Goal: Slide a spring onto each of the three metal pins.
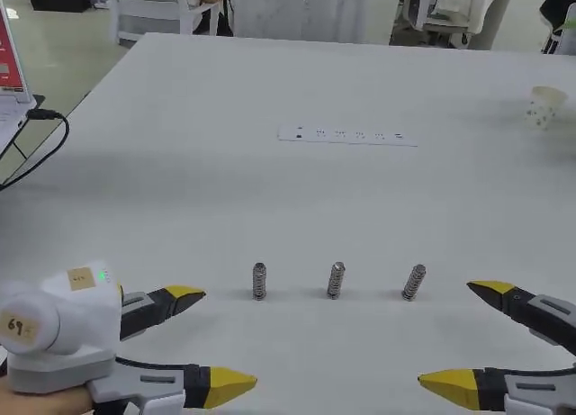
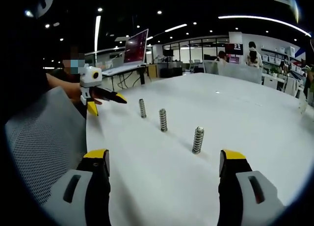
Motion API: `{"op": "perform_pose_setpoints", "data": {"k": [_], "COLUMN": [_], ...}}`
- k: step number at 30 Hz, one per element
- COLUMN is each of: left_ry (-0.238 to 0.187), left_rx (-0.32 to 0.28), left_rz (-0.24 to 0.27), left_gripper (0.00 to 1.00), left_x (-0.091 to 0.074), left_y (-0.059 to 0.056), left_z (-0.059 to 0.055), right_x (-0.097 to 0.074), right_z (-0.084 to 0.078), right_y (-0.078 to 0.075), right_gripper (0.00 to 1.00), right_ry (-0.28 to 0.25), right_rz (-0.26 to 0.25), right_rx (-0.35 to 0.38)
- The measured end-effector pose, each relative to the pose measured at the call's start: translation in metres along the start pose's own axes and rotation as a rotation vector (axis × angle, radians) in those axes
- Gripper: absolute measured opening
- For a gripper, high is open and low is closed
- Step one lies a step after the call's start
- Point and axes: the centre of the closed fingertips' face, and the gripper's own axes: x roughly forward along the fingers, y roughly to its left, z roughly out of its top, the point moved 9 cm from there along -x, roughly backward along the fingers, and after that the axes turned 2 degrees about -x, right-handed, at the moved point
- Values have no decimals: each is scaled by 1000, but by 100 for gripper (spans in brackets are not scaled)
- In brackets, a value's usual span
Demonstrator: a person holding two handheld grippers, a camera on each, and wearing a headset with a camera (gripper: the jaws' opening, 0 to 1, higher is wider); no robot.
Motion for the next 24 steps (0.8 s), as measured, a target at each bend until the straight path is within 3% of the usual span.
{"op": "perform_pose_setpoints", "data": {"k": [24], "left_ry": [1], "left_rx": [-1], "left_rz": [-2], "left_gripper": [73], "left_x": [1], "left_y": [-1], "left_z": [1], "right_x": [2], "right_z": [4], "right_y": [1], "right_gripper": [92], "right_ry": [3], "right_rz": [5], "right_rx": [1]}}
